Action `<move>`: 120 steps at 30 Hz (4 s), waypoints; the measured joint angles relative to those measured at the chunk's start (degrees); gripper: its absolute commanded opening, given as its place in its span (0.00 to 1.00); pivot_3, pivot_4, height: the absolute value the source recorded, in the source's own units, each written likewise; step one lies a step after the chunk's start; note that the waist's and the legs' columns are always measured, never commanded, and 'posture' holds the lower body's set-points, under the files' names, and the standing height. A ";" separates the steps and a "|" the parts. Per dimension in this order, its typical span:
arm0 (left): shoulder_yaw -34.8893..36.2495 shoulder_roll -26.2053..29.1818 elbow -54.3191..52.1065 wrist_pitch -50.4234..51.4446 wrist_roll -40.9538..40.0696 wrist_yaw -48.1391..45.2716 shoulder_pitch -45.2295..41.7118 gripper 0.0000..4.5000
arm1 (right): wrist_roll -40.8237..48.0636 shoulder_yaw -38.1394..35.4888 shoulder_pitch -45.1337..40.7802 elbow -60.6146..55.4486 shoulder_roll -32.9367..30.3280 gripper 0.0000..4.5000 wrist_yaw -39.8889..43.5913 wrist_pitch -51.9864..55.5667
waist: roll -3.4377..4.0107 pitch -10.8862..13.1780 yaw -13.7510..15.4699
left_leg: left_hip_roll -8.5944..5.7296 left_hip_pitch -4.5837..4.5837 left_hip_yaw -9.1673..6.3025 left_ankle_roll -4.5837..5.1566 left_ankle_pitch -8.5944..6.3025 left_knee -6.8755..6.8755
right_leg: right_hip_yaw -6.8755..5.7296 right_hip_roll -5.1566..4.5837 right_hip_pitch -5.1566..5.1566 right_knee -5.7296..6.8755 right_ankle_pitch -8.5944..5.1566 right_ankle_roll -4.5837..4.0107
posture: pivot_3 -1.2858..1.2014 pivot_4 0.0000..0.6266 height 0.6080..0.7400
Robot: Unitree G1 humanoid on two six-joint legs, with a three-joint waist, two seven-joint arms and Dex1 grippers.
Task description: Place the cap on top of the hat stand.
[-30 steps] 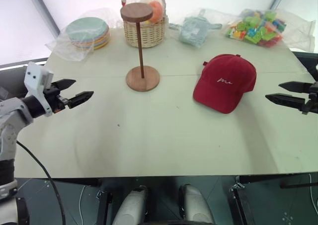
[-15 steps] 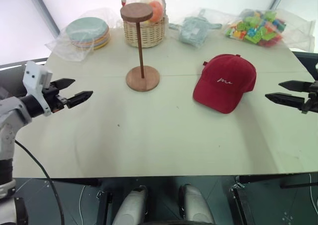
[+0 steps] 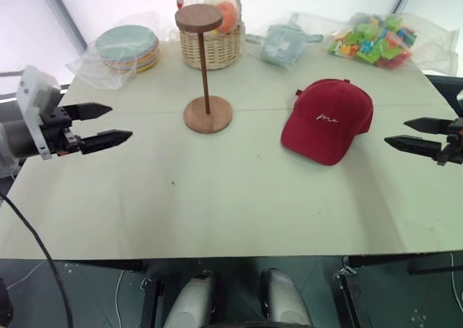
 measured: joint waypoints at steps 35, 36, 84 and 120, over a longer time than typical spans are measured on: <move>-4.08 -3.65 -1.06 -0.86 -0.30 2.40 -2.10 1.00 | -52.73 29.24 0.56 -5.85 11.54 0.99 -23.82 -68.56 | 0.02 0.03 -0.45 | -0.01 0.02 0.13 0.03 0.00 0.03 | 0.06 0.09 -0.05 -0.03 0.06 0.12 | 0.52 0.24 1.00; -3.92 -3.72 -1.46 -0.61 -0.49 2.83 -1.86 1.00 | -54.02 29.26 0.54 -6.30 12.13 0.99 -24.83 -67.71 | 0.01 0.02 -0.45 | -0.01 0.03 0.13 0.02 0.00 0.04 | 0.06 0.09 -0.04 -0.02 0.06 0.12 | 0.52 0.24 1.00; -2.60 -3.48 3.32 -2.65 0.48 3.61 -5.42 1.00 | -70.16 24.69 -31.89 -14.28 32.63 0.00 -51.40 -36.15 | -0.14 -0.01 -0.52 | 0.01 0.77 0.09 0.00 0.00 -0.35 | 0.11 0.14 0.62 -0.25 0.06 0.08 | 0.52 0.24 1.00; 7.96 -3.15 2.47 -1.08 -1.63 13.20 -3.93 1.00 | -69.75 42.61 -29.15 -17.37 50.63 0.00 -45.67 -40.64 | -0.18 -0.03 -2.14 | 0.00 0.72 0.04 -0.15 0.09 -0.80 | 0.12 0.17 0.29 -0.24 0.05 0.07 | 0.52 0.24 1.00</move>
